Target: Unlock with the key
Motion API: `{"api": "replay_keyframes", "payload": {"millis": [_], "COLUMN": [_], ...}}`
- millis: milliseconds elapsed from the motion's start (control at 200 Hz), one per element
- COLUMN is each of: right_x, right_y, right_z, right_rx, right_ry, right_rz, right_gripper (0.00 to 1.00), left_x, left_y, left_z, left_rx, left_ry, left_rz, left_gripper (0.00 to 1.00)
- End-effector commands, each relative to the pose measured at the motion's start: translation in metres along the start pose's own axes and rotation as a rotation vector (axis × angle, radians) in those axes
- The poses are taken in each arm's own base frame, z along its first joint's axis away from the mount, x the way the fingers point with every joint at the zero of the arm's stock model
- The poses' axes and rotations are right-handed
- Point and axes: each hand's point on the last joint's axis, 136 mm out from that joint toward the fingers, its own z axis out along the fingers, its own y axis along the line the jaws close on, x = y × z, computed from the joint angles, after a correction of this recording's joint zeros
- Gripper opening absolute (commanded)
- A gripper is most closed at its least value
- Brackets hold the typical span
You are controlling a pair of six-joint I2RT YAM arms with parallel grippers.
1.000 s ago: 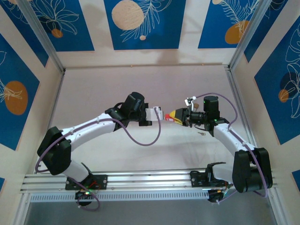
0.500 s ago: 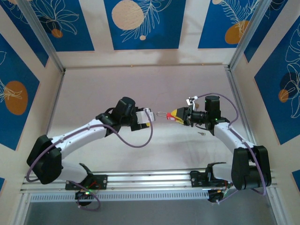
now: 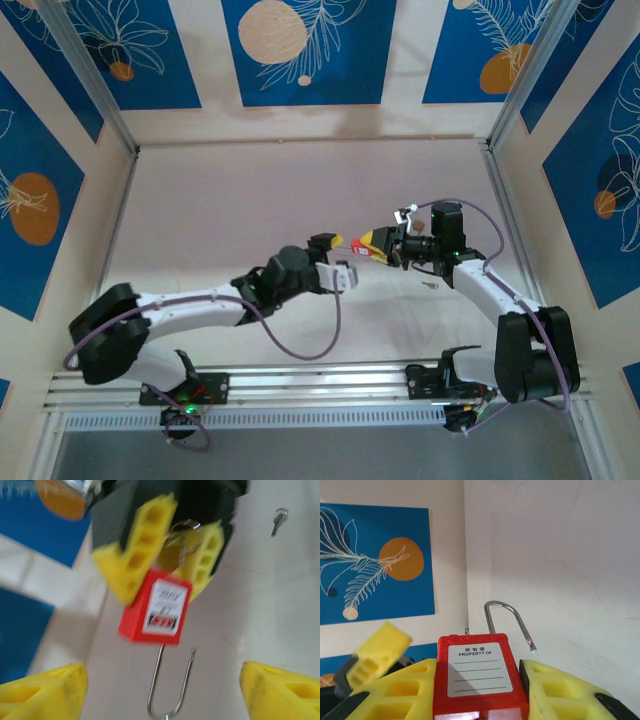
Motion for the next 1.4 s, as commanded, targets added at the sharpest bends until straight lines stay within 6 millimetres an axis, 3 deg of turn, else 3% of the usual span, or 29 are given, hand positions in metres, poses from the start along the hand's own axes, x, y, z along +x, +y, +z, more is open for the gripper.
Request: {"api": "replay_keyframes", "payload": {"millis": [0,185,535,745,1256,1396], "right_x": [-0.007,-0.002,0.009,0.014,0.019,0.019], "right_y": [0.007,0.005,0.005,0.006,0.008,0.008], "right_z": [0.004,0.005,0.0,-0.001,-0.001,-0.001], "right_rx": [-0.006,-0.007,-0.012,-0.015,-0.024,-0.022], "right_ry": [-0.017,-0.013,0.009,0.022,0.043,0.043], "right_rz": [0.027,0.05,0.051,0.048,0.056,0.057], "right_gripper": [0.12,0.12,0.12,0.12,0.14,0.22], "left_x": [-0.02,-0.024,-0.008,0.002,0.005,0.005], "left_y": [0.032,0.033,0.021,0.024,0.027,0.029], "left_z": [0.008,0.024,0.045,0.046,0.051,0.048], "left_rx": [-0.27,-0.31,-0.296,-0.307,-0.326,-0.327], "left_ry": [-0.045,-0.043,0.034,0.069,0.097,0.098], "left_rz": [0.11,0.118,0.228,0.247,0.304,0.306], "left_gripper": [0.86,0.8,0.63,0.54,0.33,0.3]}}
